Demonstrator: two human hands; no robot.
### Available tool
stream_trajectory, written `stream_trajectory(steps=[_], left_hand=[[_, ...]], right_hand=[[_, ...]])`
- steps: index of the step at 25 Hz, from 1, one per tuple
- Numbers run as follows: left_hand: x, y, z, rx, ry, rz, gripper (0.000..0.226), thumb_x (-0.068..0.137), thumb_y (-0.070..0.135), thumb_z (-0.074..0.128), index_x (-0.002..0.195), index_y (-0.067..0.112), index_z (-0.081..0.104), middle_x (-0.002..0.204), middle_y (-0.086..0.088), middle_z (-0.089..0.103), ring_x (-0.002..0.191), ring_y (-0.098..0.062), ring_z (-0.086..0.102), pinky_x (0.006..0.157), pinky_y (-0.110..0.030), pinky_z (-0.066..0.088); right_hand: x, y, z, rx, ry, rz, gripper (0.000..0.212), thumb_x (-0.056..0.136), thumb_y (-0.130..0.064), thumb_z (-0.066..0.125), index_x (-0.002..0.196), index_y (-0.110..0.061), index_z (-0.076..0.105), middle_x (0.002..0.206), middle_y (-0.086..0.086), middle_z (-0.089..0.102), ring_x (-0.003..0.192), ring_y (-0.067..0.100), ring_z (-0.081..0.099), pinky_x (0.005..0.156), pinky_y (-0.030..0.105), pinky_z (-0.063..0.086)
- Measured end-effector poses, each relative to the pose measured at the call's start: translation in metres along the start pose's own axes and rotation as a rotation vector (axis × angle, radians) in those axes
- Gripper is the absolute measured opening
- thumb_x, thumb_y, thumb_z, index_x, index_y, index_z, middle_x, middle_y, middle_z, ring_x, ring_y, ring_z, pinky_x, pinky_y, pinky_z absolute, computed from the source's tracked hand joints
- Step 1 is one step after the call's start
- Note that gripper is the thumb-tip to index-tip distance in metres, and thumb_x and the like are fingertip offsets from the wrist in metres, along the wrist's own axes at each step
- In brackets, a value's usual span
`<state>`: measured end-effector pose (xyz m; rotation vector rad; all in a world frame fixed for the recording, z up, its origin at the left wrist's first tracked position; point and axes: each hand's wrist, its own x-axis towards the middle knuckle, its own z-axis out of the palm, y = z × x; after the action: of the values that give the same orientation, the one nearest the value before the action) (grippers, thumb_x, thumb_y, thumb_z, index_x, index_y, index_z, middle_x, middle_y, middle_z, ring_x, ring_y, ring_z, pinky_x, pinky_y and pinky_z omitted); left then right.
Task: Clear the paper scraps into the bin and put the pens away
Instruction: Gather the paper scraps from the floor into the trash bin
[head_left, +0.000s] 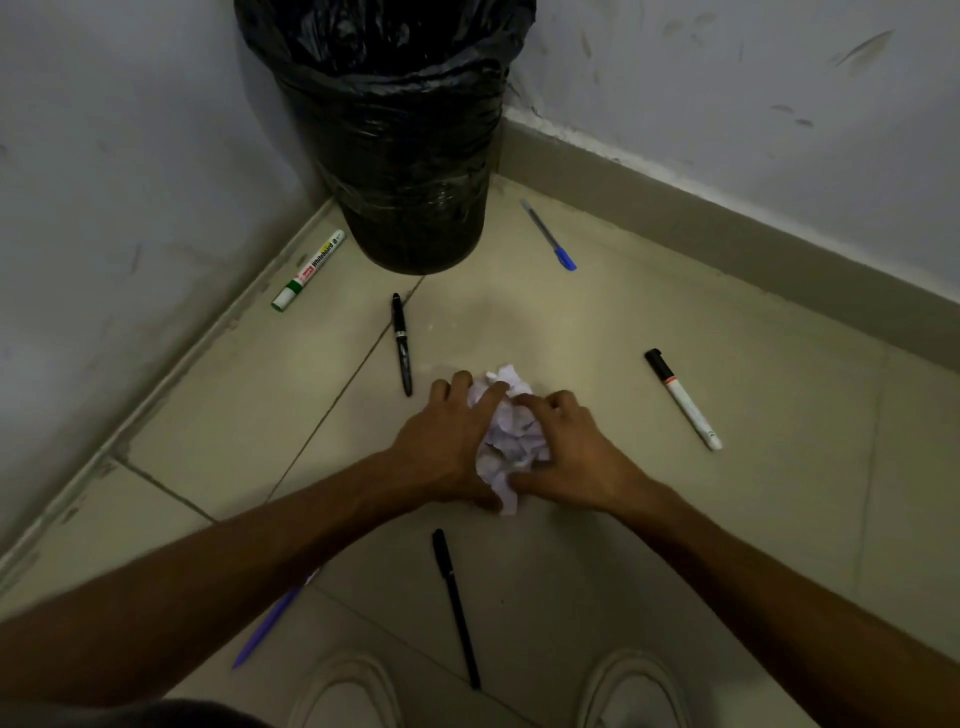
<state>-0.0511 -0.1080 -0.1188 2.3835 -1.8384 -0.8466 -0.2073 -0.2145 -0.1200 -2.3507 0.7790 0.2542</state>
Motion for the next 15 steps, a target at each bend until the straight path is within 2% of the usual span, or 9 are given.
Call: stream_trajectory(steps=[1, 3, 5, 7, 9, 11, 13, 15], left_hand=[[0.001, 0.0, 0.004, -0.032, 0.04, -0.004, 0.111, 0.063, 0.058, 0.079, 0.15, 0.024, 0.019, 0.144, -0.012, 0.024, 0.129, -0.031, 0.029, 0.101, -0.046, 0.043], [0.003, -0.005, 0.008, -0.116, 0.139, 0.01, 0.08, 0.073, 0.041, 0.077, 0.14, 0.02, 0.039, 0.131, -0.013, 0.035, 0.114, -0.03, 0.039, 0.088, -0.045, 0.049], [0.002, -0.013, 0.009, -0.21, 0.213, 0.062, 0.049, 0.077, 0.023, 0.074, 0.121, 0.012, 0.054, 0.115, -0.013, 0.044, 0.096, -0.026, 0.047, 0.073, -0.037, 0.046], [0.001, -0.021, 0.008, -0.256, 0.256, 0.083, 0.03, 0.078, 0.016, 0.073, 0.104, 0.005, 0.062, 0.103, -0.012, 0.05, 0.086, -0.024, 0.052, 0.067, -0.031, 0.04], [0.001, -0.026, 0.004, -0.272, 0.317, 0.091, 0.017, 0.079, 0.008, 0.07, 0.094, 0.0, 0.067, 0.094, -0.017, 0.058, 0.085, -0.027, 0.056, 0.067, -0.033, 0.043], [0.003, -0.027, -0.004, -0.28, 0.391, 0.104, 0.011, 0.08, 0.004, 0.065, 0.086, -0.004, 0.07, 0.084, -0.022, 0.063, 0.081, -0.032, 0.059, 0.067, -0.037, 0.046], [0.004, -0.027, -0.019, -0.323, 0.464, 0.088, 0.013, 0.08, 0.008, 0.064, 0.08, -0.003, 0.071, 0.076, -0.019, 0.064, 0.074, -0.032, 0.06, 0.066, -0.036, 0.046], [-0.002, -0.021, -0.044, -0.409, 0.512, 0.042, 0.011, 0.086, 0.011, 0.066, 0.085, 0.002, 0.073, 0.075, -0.009, 0.063, 0.071, -0.022, 0.061, 0.065, -0.03, 0.044]], right_hand=[[0.002, -0.011, 0.004, -0.022, -0.021, -0.049, 0.091, 0.071, -0.043, 0.079, 0.147, -0.021, 0.034, 0.13, 0.01, 0.045, 0.117, 0.029, 0.043, 0.097, 0.035, 0.037], [0.006, -0.021, 0.012, -0.077, -0.019, -0.06, 0.09, 0.073, -0.041, 0.078, 0.149, -0.024, 0.031, 0.133, 0.011, 0.041, 0.117, 0.03, 0.042, 0.092, 0.034, 0.04], [0.012, -0.02, 0.018, -0.073, 0.036, -0.084, 0.072, 0.08, -0.035, 0.072, 0.144, -0.026, 0.041, 0.127, 0.012, 0.044, 0.111, 0.03, 0.05, 0.086, 0.034, 0.048], [0.017, -0.015, 0.017, 0.052, 0.124, -0.113, 0.047, 0.086, -0.025, 0.067, 0.132, -0.021, 0.058, 0.115, 0.012, 0.055, 0.1, 0.028, 0.06, 0.082, 0.033, 0.05], [0.021, -0.011, 0.009, 0.177, 0.236, -0.107, 0.038, 0.083, -0.016, 0.068, 0.121, -0.016, 0.068, 0.103, 0.011, 0.066, 0.093, 0.026, 0.064, 0.078, 0.023, 0.045], [0.024, -0.013, -0.003, 0.255, 0.332, -0.088, 0.03, 0.078, -0.007, 0.071, 0.108, -0.012, 0.074, 0.096, 0.012, 0.071, 0.088, 0.027, 0.067, 0.074, 0.022, 0.042], [0.026, -0.02, -0.019, 0.372, 0.351, -0.028, 0.02, 0.08, -0.009, 0.072, 0.099, -0.013, 0.075, 0.094, 0.009, 0.073, 0.086, 0.026, 0.07, 0.075, 0.031, 0.053], [0.026, -0.031, -0.041, 0.52, 0.32, 0.023, 0.013, 0.085, -0.014, 0.071, 0.098, -0.016, 0.074, 0.091, 0.002, 0.075, 0.081, 0.018, 0.072, 0.075, 0.041, 0.06]])
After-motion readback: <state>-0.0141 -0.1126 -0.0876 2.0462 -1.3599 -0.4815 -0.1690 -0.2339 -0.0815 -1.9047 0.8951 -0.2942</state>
